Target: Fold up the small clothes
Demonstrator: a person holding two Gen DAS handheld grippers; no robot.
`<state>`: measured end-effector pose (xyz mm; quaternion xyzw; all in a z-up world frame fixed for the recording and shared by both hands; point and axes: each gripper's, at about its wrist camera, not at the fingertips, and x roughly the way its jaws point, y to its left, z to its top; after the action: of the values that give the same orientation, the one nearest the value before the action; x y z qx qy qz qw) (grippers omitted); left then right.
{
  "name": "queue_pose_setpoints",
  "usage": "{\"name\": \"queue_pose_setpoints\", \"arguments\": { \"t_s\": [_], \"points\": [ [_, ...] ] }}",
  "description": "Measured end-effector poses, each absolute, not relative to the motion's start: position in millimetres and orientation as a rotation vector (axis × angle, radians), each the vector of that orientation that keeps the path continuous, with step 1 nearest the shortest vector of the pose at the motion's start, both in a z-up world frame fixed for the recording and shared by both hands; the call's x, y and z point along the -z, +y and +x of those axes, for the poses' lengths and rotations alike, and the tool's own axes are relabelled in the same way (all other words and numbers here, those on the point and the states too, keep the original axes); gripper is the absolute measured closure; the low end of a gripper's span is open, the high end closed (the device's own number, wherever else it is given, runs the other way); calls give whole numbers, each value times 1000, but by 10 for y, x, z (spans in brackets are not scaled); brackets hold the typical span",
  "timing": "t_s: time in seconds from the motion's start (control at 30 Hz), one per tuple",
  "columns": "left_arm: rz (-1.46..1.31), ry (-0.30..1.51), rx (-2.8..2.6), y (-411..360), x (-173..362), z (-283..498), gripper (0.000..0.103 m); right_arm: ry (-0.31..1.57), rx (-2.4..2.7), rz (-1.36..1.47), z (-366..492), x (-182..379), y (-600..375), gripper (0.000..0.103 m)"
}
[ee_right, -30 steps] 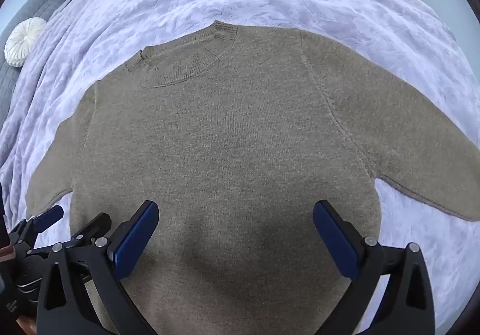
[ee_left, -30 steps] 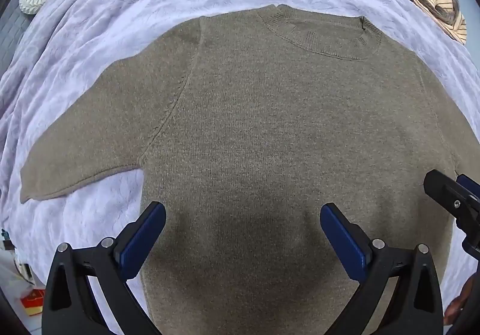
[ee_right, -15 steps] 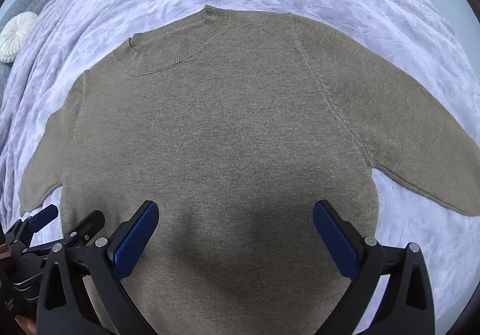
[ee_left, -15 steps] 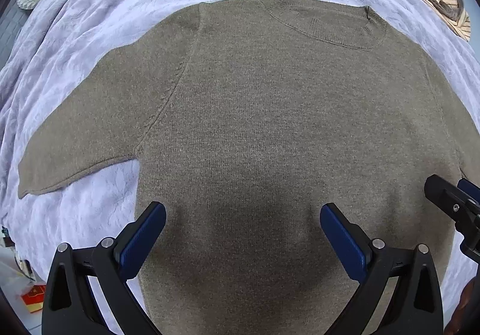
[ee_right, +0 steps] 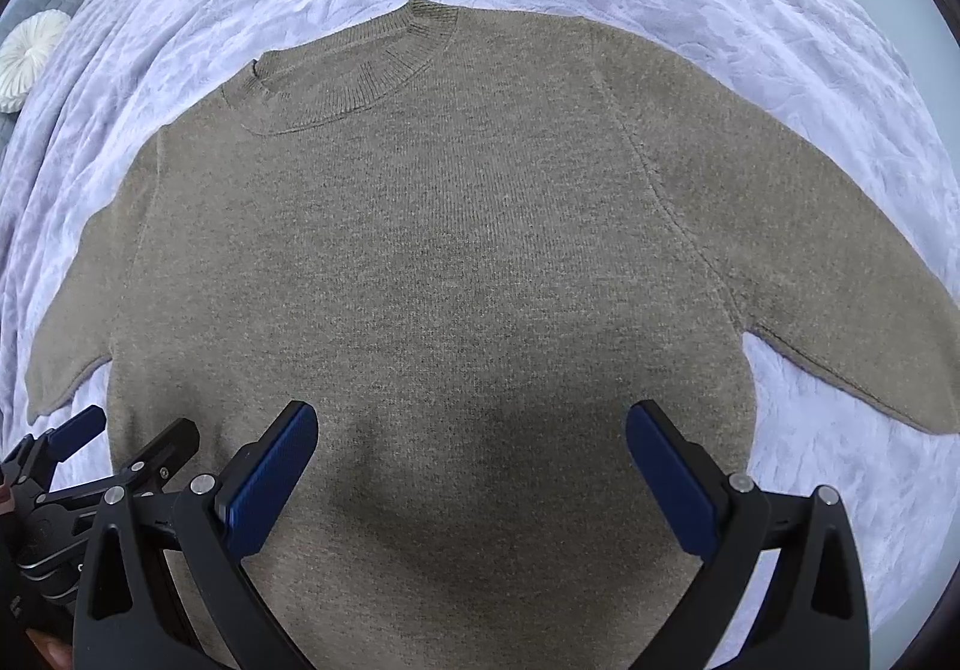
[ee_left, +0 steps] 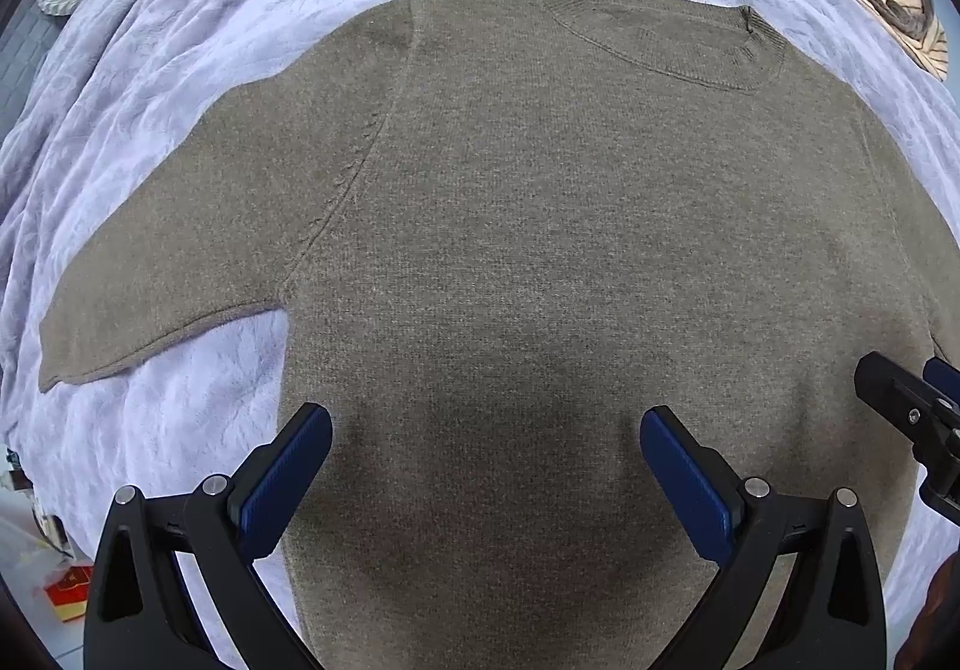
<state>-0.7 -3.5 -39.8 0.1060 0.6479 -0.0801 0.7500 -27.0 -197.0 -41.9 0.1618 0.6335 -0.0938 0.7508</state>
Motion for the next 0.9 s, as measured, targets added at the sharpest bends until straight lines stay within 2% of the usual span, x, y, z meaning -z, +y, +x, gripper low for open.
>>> {"name": "queue_pose_setpoints", "arguments": {
  "t_s": [0.47,0.9],
  "points": [
    [241,1412,164,168,382,111,0,1405,215,322,-225,557,-1878,1],
    [241,1415,142,-35,413,108,0,1415,223,326,-237,656,-1900,1]
  ]
}}
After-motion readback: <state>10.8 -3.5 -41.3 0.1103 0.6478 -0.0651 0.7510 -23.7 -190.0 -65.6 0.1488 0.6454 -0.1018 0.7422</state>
